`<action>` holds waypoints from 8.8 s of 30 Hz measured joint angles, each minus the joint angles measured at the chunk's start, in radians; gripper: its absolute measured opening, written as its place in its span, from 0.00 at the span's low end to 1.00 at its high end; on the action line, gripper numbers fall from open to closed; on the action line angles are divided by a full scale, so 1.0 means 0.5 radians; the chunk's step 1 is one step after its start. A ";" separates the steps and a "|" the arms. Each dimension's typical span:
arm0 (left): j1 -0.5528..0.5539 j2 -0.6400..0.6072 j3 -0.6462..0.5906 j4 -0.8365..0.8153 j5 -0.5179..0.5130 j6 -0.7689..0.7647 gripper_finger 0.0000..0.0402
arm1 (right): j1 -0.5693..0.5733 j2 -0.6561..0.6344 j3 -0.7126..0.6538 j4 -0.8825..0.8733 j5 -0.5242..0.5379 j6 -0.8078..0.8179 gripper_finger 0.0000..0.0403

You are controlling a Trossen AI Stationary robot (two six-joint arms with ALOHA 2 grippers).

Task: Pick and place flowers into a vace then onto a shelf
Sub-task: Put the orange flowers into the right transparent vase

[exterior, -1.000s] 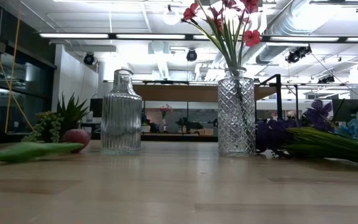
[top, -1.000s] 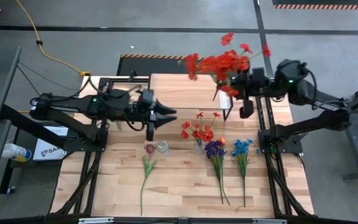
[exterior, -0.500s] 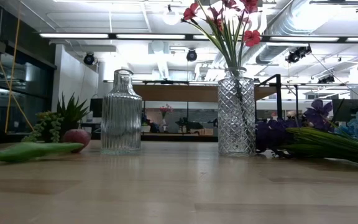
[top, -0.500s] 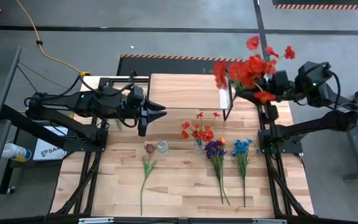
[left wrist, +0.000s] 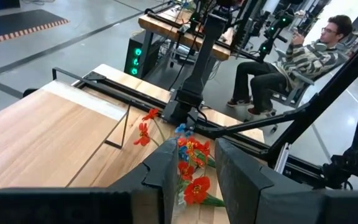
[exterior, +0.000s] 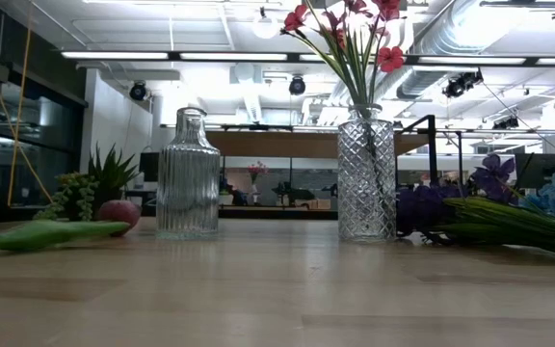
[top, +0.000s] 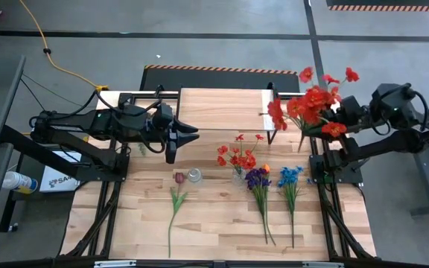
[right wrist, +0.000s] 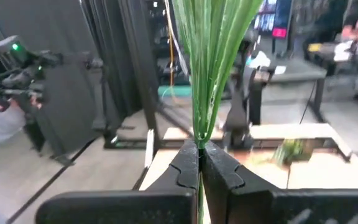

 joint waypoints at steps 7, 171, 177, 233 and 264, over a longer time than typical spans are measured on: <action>0.000 0.000 0.000 0.000 0.000 -0.005 0.35 | 0.165 0.012 0.000 -0.189 0.143 0.098 0.00; 0.000 -0.040 0.000 -0.198 0.106 0.025 0.34 | 0.893 1.208 -2.097 4.091 2.476 0.185 0.00; 0.000 -0.040 0.000 -0.198 0.088 0.028 0.34 | 0.893 1.207 -2.097 4.054 2.459 0.166 0.00; 0.001 -0.040 0.000 -0.197 0.066 0.070 0.34 | 0.882 1.207 -1.926 3.181 2.255 0.597 0.09; 0.001 -0.040 0.000 -0.197 0.069 0.116 0.34 | 0.963 1.207 -1.926 3.084 2.050 0.637 0.32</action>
